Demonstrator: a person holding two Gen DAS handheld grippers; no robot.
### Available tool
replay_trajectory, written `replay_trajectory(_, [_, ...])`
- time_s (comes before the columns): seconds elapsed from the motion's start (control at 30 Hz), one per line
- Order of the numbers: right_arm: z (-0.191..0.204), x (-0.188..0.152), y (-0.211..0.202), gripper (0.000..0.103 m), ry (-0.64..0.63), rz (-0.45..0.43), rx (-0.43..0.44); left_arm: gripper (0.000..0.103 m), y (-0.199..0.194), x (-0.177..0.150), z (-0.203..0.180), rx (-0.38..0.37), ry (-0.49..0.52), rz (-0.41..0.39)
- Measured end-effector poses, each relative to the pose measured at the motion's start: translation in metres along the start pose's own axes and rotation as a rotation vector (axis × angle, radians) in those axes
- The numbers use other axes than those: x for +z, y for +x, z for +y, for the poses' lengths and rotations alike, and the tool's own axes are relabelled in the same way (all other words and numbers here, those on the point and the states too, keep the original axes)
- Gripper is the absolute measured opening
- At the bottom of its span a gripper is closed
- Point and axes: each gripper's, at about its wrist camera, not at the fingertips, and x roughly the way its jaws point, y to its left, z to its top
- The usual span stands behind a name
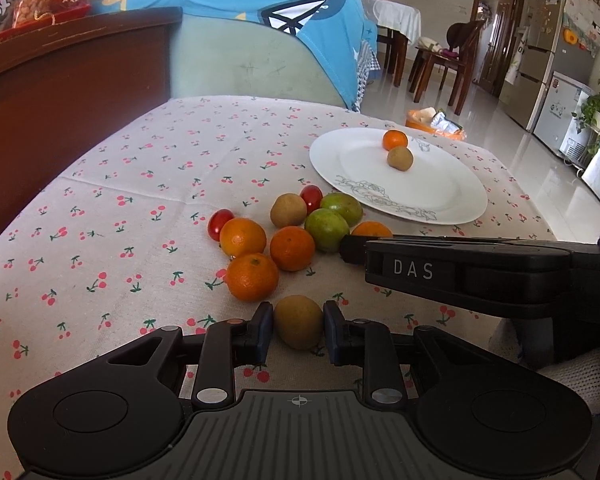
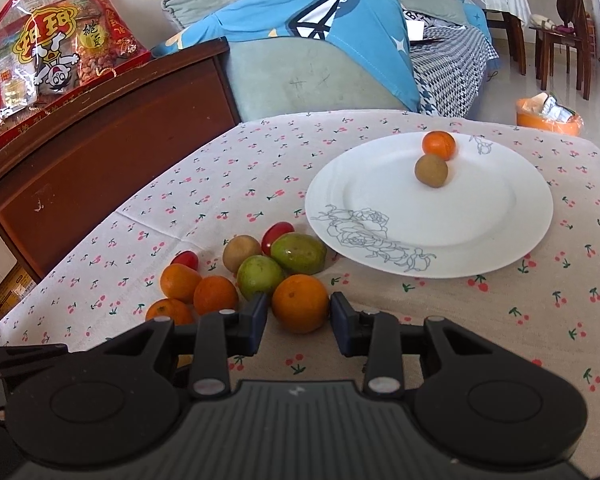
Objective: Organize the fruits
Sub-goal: 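Grasp a kiwi with the left gripper while the right gripper grasps a mandarin orange, then carry the kiwi with the left gripper onto the plate while the right places the orange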
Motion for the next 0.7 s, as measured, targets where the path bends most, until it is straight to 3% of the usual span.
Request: replay_trajectory(0.7, [-0.005, -0.022, -0.044, 0.031, 0.055, 0.061, -0.065, 0.025, -0.001, 0.002, 0.004, 0.035, -0.040, 0.016])
